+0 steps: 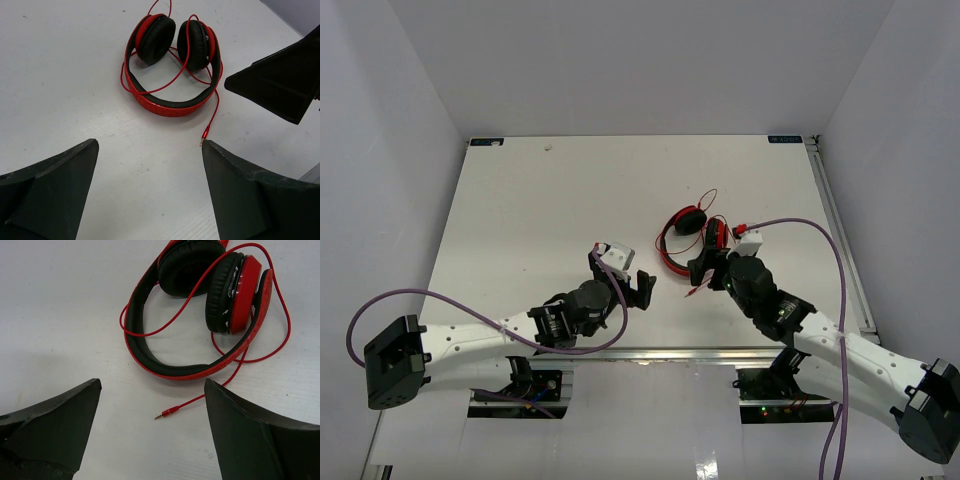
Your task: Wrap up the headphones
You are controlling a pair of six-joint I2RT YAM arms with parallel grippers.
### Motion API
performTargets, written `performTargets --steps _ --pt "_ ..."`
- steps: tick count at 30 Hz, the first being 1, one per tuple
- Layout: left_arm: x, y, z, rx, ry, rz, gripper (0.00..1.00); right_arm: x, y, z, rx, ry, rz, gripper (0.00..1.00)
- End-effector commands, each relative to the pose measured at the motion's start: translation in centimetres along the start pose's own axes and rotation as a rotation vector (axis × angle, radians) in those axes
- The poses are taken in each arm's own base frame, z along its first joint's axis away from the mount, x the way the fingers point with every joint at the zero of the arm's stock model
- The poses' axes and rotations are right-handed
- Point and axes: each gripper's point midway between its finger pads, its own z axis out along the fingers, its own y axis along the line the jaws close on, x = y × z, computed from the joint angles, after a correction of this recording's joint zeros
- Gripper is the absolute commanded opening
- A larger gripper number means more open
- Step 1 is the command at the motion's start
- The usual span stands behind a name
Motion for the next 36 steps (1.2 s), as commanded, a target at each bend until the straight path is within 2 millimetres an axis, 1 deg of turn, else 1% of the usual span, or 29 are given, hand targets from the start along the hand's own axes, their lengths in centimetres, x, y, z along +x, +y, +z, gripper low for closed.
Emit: performTargets --steps 1,3,6,8,9,12,14,16,18,19,22,25,27,31,34,36 --pt "-1.6 0.1 0.0 -0.021 -0.049 -0.022 0.95 -2.8 0.6 0.3 0.033 -0.058 0.034 0.9" --pt "-1.5 0.4 0.1 -0.036 -0.048 -0.021 0.95 -3.5 0.1 0.5 0.092 -0.06 0.02 0.9" --pt "-1.5 0.6 0.1 -0.051 -0.048 -0.026 0.94 -5.2 0.3 1.2 0.132 -0.05 -0.05 0.91" --pt "-1.5 0.6 0.1 -0.054 -0.047 -0.031 0.94 -7.1 0.7 2.3 0.159 -0.058 -0.155 0.92" --pt "-1.6 0.6 0.0 -0.053 -0.05 -0.035 0.93 -7.8 0.3 2.6 0.181 -0.064 -0.175 0.93" --pt "-1.9 0.9 -0.2 -0.063 -0.061 -0.047 0.93 -10.5 0.7 5.2 0.186 -0.04 -0.28 0.94" --pt "-2.3 1.5 -0.5 -0.084 -0.077 -0.058 0.92 -11.8 -0.2 6.9 0.198 -0.01 -0.319 0.95" --pt "-2.5 2.0 -0.8 -0.105 -0.092 -0.069 0.92 -11.2 -1.3 9.2 0.215 0.059 -0.342 0.97" --pt "-2.8 2.6 -1.2 -0.125 -0.109 -0.082 0.92 -10.8 -2.6 10.8 0.249 0.122 -0.317 1.0" --pt "-2.9 2.8 -1.3 -0.135 -0.112 -0.087 0.92 -10.4 -3.5 11.4 0.284 0.163 -0.308 0.97" --pt "-3.1 3.1 -1.4 -0.146 -0.117 -0.092 0.92 -9.8 -5.7 11.9 0.359 0.209 -0.274 0.89" --pt "-3.1 2.9 -1.4 -0.138 -0.117 -0.096 0.92 -9.6 -6.7 11.6 0.373 0.214 -0.282 0.84" --pt "-2.9 2.6 -1.2 -0.128 -0.109 -0.092 0.91 -9.6 -6.3 11.6 0.333 0.224 -0.313 0.82" --pt "-2.6 2.5 -0.9 -0.135 -0.096 -0.079 0.9 -9.2 -4.6 11.5 0.23 0.248 -0.373 0.76" --pt "-2.6 2.8 -0.9 -0.151 -0.097 -0.078 0.9 -9.2 -3.8 11.0 0.225 0.243 -0.449 0.73" --pt "-2.6 3.0 -0.9 -0.161 -0.101 -0.085 0.9 -9.0 -2.6 10.5 0.205 0.241 -0.507 0.73"
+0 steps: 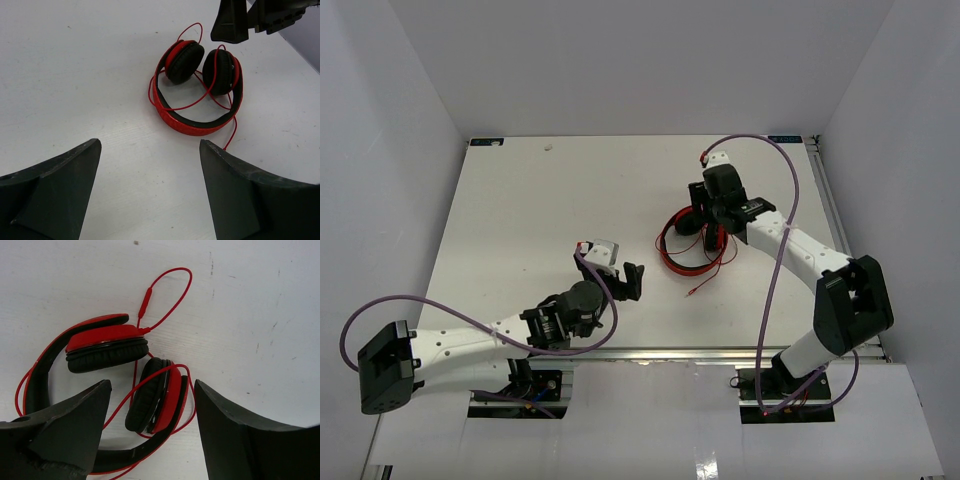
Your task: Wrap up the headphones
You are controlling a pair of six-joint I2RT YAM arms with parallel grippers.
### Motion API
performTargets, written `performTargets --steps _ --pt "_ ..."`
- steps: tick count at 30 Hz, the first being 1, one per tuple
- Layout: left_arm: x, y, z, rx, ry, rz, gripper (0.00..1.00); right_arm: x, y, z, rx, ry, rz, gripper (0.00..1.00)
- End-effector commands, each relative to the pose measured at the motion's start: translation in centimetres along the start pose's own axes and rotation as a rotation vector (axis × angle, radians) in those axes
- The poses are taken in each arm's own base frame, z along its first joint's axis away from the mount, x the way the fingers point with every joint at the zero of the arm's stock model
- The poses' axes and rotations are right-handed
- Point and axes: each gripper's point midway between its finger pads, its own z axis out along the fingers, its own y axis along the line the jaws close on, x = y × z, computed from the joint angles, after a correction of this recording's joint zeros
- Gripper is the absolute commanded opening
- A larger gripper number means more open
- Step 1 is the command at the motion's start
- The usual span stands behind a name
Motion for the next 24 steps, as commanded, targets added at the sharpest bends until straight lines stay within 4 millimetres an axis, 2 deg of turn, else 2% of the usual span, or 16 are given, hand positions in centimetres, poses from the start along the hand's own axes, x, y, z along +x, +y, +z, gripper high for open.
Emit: performTargets --steps 1,6,11,16,20,24 --pt "-0.8 0.4 -0.1 -0.027 -0.025 -0.03 0.89 -1.7 2.2 -2.6 -0.048 -0.077 -0.162 0.72" --pt "-1.4 1.7 -0.7 -0.078 -0.052 -0.067 0.89 0.1 5.9 -4.0 -0.132 -0.085 -0.391 0.66" --pt "-3.0 3.8 -2.0 -0.139 -0.125 -0.168 0.91 2.4 8.0 -3.7 -0.223 -0.053 -0.526 0.57" --pt "-4.2 5.1 -3.5 -0.135 -0.184 -0.242 0.9 4.0 11.5 -4.4 -0.453 -0.055 -0.598 0.53" --pt "-4.7 5.6 -4.2 -0.12 -0.215 -0.284 0.91 4.9 11.2 -3.8 -0.446 -0.014 -0.645 0.52" --pt "-4.8 5.7 -4.3 -0.12 -0.219 -0.288 0.91 6.3 10.0 -2.7 -0.389 0.035 -0.7 0.52"
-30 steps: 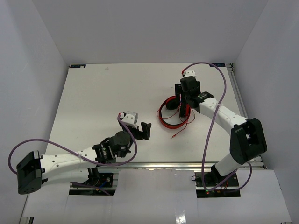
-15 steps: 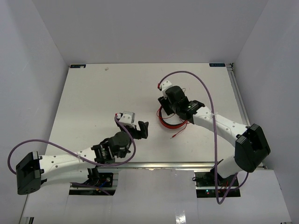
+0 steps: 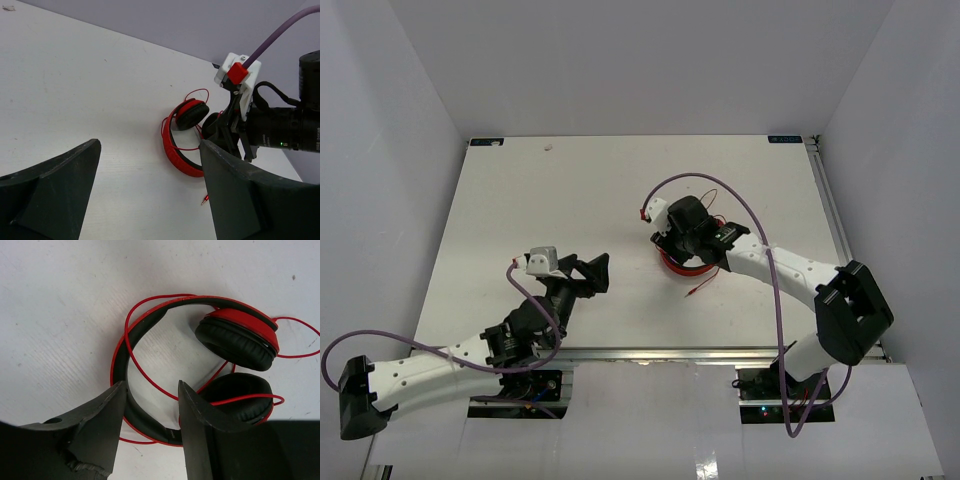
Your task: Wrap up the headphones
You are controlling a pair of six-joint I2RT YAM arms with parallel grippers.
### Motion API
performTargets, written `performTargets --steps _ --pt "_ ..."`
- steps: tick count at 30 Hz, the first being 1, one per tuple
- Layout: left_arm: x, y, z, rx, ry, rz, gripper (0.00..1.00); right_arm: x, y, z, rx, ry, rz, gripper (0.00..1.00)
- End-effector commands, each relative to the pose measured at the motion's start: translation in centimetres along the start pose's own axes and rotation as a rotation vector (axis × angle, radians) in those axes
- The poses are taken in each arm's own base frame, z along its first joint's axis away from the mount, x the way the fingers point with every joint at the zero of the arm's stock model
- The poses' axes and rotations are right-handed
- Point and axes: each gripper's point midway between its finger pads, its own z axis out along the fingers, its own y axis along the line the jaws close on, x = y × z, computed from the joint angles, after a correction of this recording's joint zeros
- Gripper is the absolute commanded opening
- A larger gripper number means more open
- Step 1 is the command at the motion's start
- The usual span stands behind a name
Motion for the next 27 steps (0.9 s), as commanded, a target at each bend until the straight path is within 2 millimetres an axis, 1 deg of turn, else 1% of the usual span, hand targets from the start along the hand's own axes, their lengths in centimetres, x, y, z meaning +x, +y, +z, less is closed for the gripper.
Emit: performTargets --steps 1,5,8,10,16,23,27 --pt "0.1 0.2 0.0 -0.009 -0.005 -0.011 0.91 1.5 -0.2 1.0 0.008 0.061 -0.081 0.52" --pt "0.3 0.0 0.1 -0.017 0.007 0.001 0.91 3.0 -1.3 1.8 0.071 0.131 -0.124 0.53" --pt "0.4 0.0 0.2 -0.019 0.013 0.006 0.92 4.1 -2.0 2.4 0.106 0.186 -0.164 0.49" --pt "0.4 -0.2 0.2 -0.013 0.012 0.0 0.92 4.4 -2.2 2.6 0.116 0.202 -0.177 0.47" --pt "0.3 -0.2 0.1 -0.006 0.012 -0.003 0.92 4.6 -2.6 3.3 0.142 0.208 -0.199 0.44" --pt "0.3 -0.2 0.1 -0.007 0.011 -0.003 0.92 4.0 -3.3 3.6 0.194 0.192 -0.222 0.41" --pt "0.3 -0.2 0.1 -0.01 0.01 -0.004 0.92 3.9 -3.5 4.0 0.217 0.199 -0.235 0.38"
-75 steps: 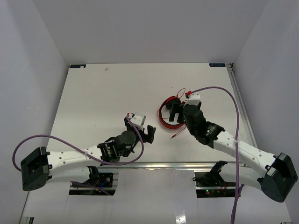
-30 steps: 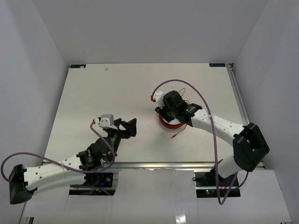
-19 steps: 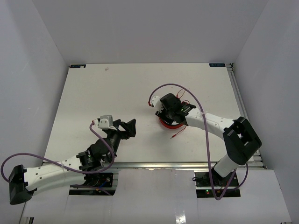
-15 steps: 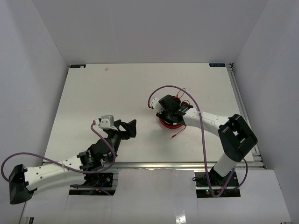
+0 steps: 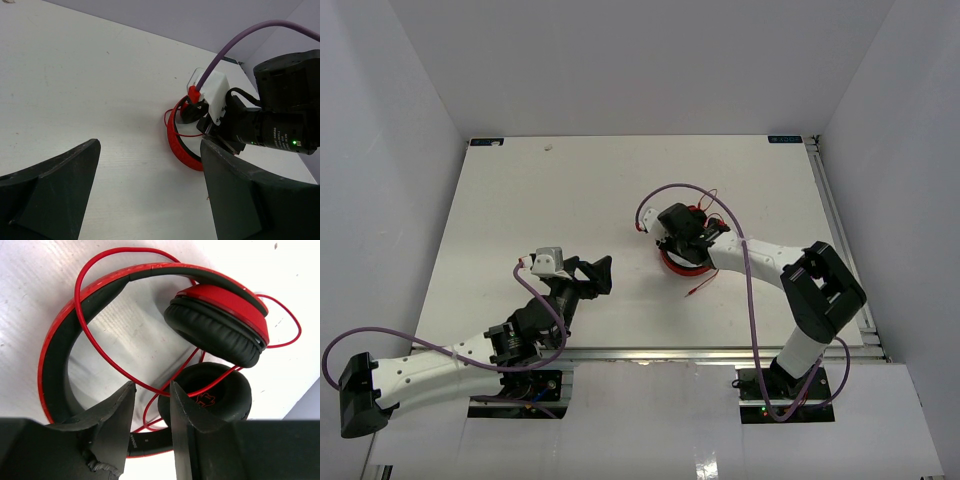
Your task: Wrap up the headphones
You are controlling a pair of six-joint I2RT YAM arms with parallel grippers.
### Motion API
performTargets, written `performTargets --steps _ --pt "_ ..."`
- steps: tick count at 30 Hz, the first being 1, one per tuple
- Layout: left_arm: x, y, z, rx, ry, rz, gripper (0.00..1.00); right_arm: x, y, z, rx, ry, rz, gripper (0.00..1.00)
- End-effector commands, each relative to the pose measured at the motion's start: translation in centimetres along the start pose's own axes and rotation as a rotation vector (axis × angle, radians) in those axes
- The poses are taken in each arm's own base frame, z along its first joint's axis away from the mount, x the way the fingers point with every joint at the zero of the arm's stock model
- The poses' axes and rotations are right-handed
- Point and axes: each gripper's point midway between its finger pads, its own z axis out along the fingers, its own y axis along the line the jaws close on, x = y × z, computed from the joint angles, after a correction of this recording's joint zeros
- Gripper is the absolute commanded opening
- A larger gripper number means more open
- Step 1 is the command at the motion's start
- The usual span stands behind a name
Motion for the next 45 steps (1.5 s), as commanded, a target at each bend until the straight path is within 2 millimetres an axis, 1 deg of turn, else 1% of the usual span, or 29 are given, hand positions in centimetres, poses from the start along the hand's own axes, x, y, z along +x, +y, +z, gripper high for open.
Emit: performTargets --steps 1,4,8,9,11,13,16,18,23,24,25,26,28,30,32,33,35,36,38,39,40,42,43,44,45 --pt "-0.8 -0.4 0.0 0.006 -0.014 -0.027 0.92 -0.3 -0.7 0.6 0.058 0.0 -0.028 0.37" --pt "-0.8 -0.4 0.0 0.004 -0.014 -0.026 0.92 -0.6 -0.6 0.8 0.058 -0.009 -0.027 0.35" --pt "-0.9 -0.4 -0.1 0.004 -0.015 -0.028 0.92 -1.2 -0.2 1.0 0.041 -0.043 -0.019 0.28" --pt "-0.9 -0.4 -0.1 0.005 -0.015 -0.028 0.92 -1.5 -0.2 1.0 0.038 -0.058 -0.016 0.24" --pt "-0.9 -0.3 -0.1 0.005 -0.016 -0.031 0.92 -2.0 -0.4 1.1 0.045 -0.079 -0.008 0.14" --pt "-0.9 -0.3 -0.1 0.005 -0.017 -0.031 0.92 -2.6 -0.7 1.0 0.058 -0.101 0.008 0.08" --pt "-0.9 -0.4 -0.1 0.009 -0.02 -0.028 0.93 -3.5 -1.2 0.6 0.068 -0.135 0.023 0.08" --pt "-0.8 -0.4 0.0 0.011 -0.019 -0.025 0.93 -4.1 -2.0 0.3 0.094 -0.151 0.035 0.08" --pt "-0.6 -0.6 0.1 0.012 -0.01 -0.015 0.93 -6.0 -6.6 -1.3 0.233 -0.173 0.11 0.08" --pt "-0.5 -0.6 0.1 0.013 -0.009 -0.013 0.93 -6.2 -8.0 -1.7 0.271 -0.173 0.142 0.08" --pt "-0.4 -0.7 0.1 0.016 -0.005 -0.009 0.93 -6.1 -10.0 -2.2 0.331 -0.164 0.189 0.08" --pt "-0.3 -0.8 0.1 0.022 -0.004 -0.008 0.93 -6.6 -11.7 -2.9 0.37 -0.177 0.236 0.08" --pt "0.0 -0.9 0.2 0.027 0.004 -0.002 0.93 -5.6 -15.3 -3.9 0.476 -0.149 0.323 0.08" --pt "0.3 -1.2 0.3 0.036 0.013 0.001 0.93 -3.9 -18.2 -4.7 0.566 -0.113 0.408 0.08" --pt "1.2 -1.8 0.6 0.049 0.041 0.01 0.93 -1.2 -21.1 -5.7 0.65 -0.058 0.483 0.08" --pt "1.5 -2.1 0.7 0.055 0.052 0.012 0.93 -0.5 -21.8 -6.0 0.665 -0.056 0.524 0.08" --pt "2.0 -3.9 1.1 0.099 0.09 0.014 0.94 2.8 -23.9 -6.3 0.691 -0.024 0.616 0.08" --pt "3.1 -4.4 1.4 0.097 0.126 0.025 0.94 3.7 -24.3 -6.6 0.694 -0.032 0.655 0.08" --pt "3.4 -6.1 2.0 0.112 0.174 0.004 0.91 6.4 -24.7 -6.7 0.698 -0.031 0.757 0.08" --pt "5.0 -6.1 2.4 0.096 0.222 0.038 0.88 7.8 -24.5 -6.4 0.695 -0.022 0.801 0.08" --pt "6.1 -6.5 2.8 0.084 0.261 0.052 0.87 8.9 -24.4 -6.5 0.703 -0.013 0.835 0.08" --pt "7.3 -8.0 3.7 0.071 0.319 0.033 0.84 10.6 -24.4 -7.2 0.737 0.003 0.887 0.08" --pt "8.6 -8.1 3.9 0.059 0.356 0.042 0.82 11.2 -24.2 -7.4 0.748 0.015 0.901 0.08" --pt "10.5 -7.7 4.4 0.039 0.397 0.059 0.8 12.1 -24.0 -7.7 0.765 0.028 0.922 0.08" --pt "11.4 -7.8 4.7 0.031 0.419 0.053 0.8 12.7 -23.9 -7.8 0.774 0.034 0.936 0.08"
